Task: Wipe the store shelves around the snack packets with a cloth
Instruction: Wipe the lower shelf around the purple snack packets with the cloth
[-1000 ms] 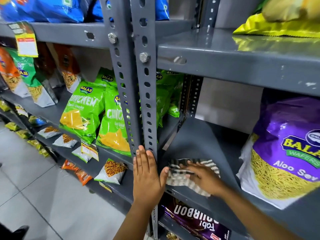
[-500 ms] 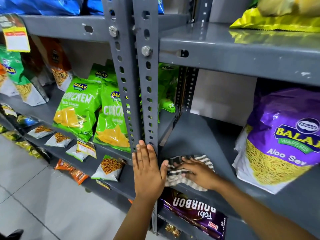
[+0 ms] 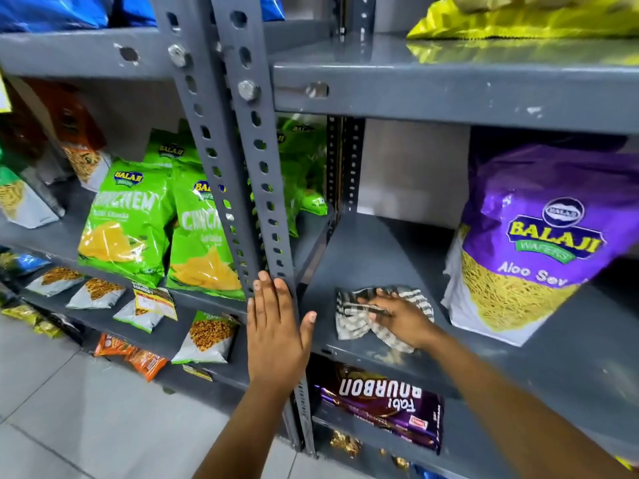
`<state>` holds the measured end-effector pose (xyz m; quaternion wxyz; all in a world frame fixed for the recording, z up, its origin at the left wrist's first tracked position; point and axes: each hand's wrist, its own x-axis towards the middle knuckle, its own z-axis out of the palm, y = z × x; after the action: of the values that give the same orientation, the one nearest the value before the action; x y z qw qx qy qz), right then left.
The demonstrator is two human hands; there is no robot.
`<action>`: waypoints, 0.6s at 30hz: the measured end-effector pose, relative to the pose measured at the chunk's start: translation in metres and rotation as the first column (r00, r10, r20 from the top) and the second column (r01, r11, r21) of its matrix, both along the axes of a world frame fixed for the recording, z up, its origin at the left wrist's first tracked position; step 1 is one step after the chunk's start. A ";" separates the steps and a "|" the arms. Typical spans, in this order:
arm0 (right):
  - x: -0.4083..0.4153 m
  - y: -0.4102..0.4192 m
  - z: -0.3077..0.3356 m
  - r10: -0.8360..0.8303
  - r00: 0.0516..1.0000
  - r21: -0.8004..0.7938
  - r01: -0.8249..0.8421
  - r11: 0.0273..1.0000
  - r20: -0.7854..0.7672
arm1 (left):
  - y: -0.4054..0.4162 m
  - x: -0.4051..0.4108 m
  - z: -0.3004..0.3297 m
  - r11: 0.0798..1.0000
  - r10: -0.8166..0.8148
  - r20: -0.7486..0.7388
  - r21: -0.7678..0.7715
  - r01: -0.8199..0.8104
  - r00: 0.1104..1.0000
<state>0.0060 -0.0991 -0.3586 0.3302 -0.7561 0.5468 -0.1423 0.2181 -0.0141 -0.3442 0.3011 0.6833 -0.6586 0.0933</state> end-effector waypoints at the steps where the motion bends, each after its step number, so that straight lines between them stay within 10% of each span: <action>1: -0.004 0.015 0.005 0.016 1.000 0.016 -0.016 1.000 0.015 | 0.000 0.000 0.001 1.000 0.003 -0.002 0.004 -0.003 1.000; 7: -0.038 0.050 0.053 -0.069 0.989 0.282 0.029 0.959 0.134 | 0.005 -0.001 0.004 1.000 0.015 0.007 0.027 -0.015 1.000; 11: 0.000 0.019 0.076 -0.061 0.956 0.190 0.006 0.982 0.287 | 0.004 -0.005 0.005 0.998 0.032 -0.001 0.046 -0.032 1.000; 15: 0.032 0.025 0.023 0.271 0.941 0.049 -0.267 0.962 -0.203 | 0.013 -0.020 0.007 0.999 0.047 -0.098 0.030 -0.044 0.994; 18: 0.011 0.042 0.014 0.309 0.904 -0.023 -0.330 0.944 -0.295 | 0.024 -0.038 0.000 0.998 -0.018 -0.070 0.052 0.021 0.997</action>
<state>0.0174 -0.0575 -0.3449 0.2386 -0.8595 0.4519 0.0057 0.1802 0.0096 -0.3440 0.3066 0.6874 -0.6566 0.0494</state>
